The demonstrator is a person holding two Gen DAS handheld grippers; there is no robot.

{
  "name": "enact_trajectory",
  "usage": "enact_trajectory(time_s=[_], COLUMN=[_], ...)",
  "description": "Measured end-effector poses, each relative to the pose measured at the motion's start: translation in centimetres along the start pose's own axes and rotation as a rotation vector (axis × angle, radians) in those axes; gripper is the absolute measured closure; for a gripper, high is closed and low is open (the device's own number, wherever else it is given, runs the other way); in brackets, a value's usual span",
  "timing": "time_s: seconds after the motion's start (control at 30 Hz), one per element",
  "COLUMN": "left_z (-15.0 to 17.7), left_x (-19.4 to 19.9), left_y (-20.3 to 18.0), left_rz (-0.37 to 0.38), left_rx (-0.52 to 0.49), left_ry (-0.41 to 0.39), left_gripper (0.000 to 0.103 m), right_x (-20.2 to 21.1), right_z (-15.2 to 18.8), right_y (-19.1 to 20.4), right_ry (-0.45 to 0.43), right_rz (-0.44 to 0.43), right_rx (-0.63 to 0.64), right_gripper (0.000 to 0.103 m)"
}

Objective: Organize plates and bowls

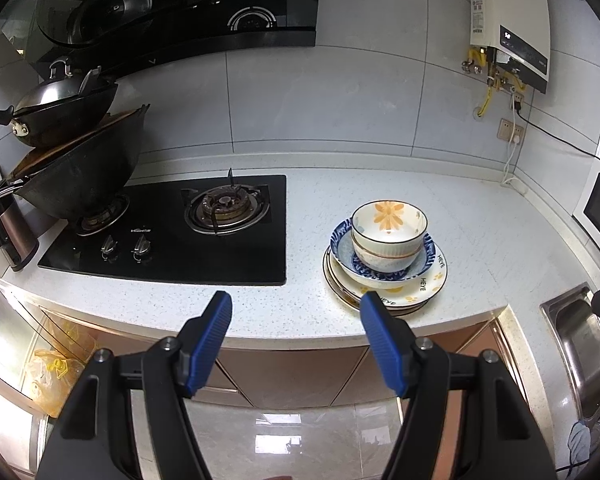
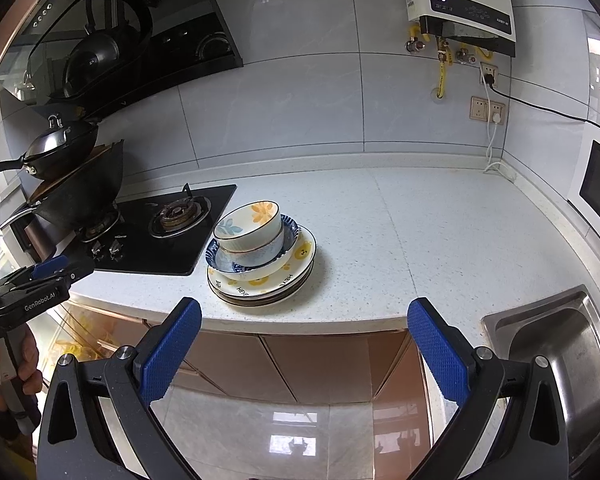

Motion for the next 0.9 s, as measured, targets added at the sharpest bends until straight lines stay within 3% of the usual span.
enact_trajectory(time_s=[0.9], left_z=[0.7], left_x=[2.8], left_y=[0.9], left_rz=[-0.003], left_rx=[0.009], left_ry=[-0.072], left_gripper=[0.038], right_x=[1.0], right_z=[0.7], right_y=[0.8], right_ry=[-0.018], right_rz=[-0.02], right_rx=[0.018], right_gripper=[0.001])
Point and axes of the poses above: each gripper's, at about its wrist camera, not at the fingertips, and x roughly against the way its jaws point, y to its left, z to its underside, the point moved 8 cm from there along -x, roughly the way its jaws point, and after that the axes turned 9 degrees about y, right-handed, at the moved point
